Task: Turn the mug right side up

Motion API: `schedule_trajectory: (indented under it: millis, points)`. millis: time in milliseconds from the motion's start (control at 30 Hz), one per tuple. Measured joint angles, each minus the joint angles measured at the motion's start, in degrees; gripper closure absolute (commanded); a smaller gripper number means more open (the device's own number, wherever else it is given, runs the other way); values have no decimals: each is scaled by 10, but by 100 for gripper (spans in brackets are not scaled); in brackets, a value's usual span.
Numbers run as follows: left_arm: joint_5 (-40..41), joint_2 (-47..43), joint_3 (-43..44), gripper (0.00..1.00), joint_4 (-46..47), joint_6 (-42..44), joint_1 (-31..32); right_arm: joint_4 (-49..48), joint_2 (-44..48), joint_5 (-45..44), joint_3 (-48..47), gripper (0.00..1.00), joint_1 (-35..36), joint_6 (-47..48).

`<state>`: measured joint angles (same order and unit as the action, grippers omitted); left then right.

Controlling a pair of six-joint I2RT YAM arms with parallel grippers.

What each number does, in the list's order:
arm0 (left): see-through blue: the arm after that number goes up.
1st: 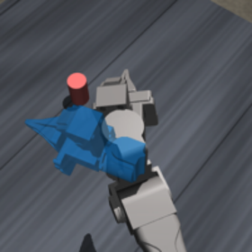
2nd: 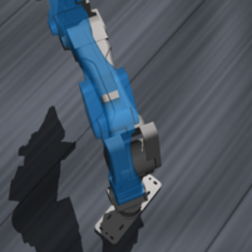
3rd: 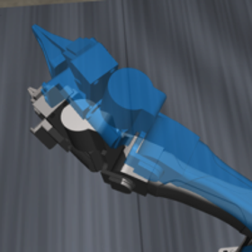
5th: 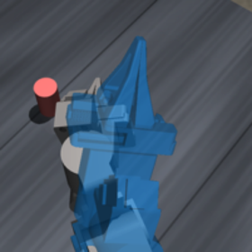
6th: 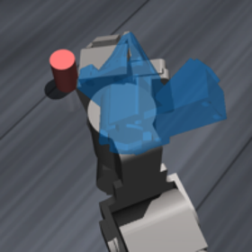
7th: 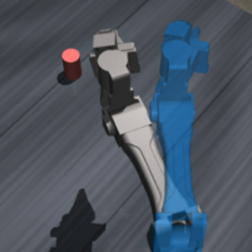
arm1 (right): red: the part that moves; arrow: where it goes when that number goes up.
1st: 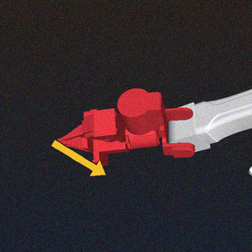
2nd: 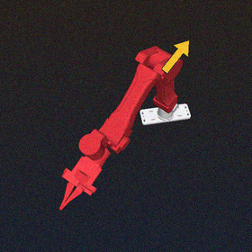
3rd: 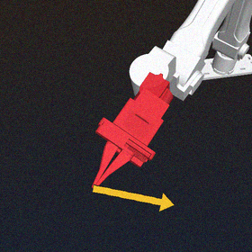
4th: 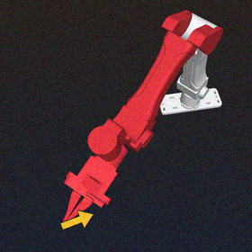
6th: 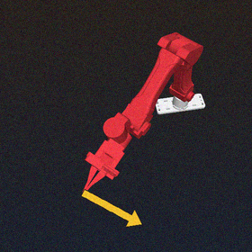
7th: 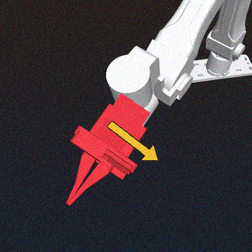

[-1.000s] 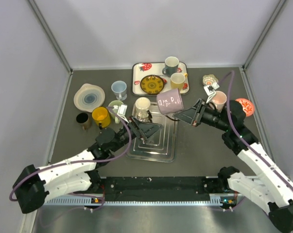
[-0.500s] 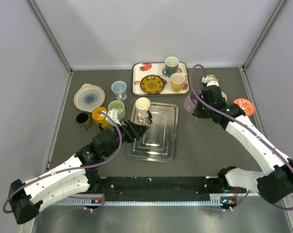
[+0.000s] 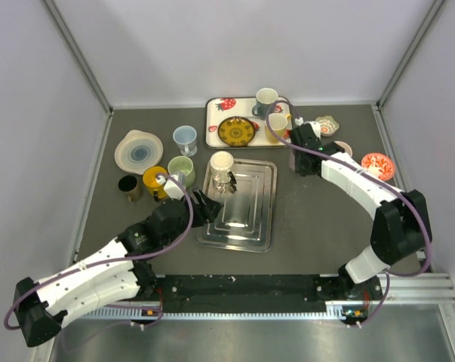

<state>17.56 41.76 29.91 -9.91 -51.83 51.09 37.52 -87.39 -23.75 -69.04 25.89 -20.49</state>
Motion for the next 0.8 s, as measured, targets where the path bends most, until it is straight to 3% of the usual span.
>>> schedule_trajectory:
  millis: [567, 733, 800]
  points:
    - [29, -13, 0, 30, -27, 26, 0, -26, -132, 12, -34, 100, -82, -2]
    - [31, -6, 0, 28, -38, 34, 0, -31, -146, 21, -49, 70, -88, -3]
    - [32, -2, 0, 26, -39, 36, 0, -36, -148, 25, -50, 63, -88, -9]
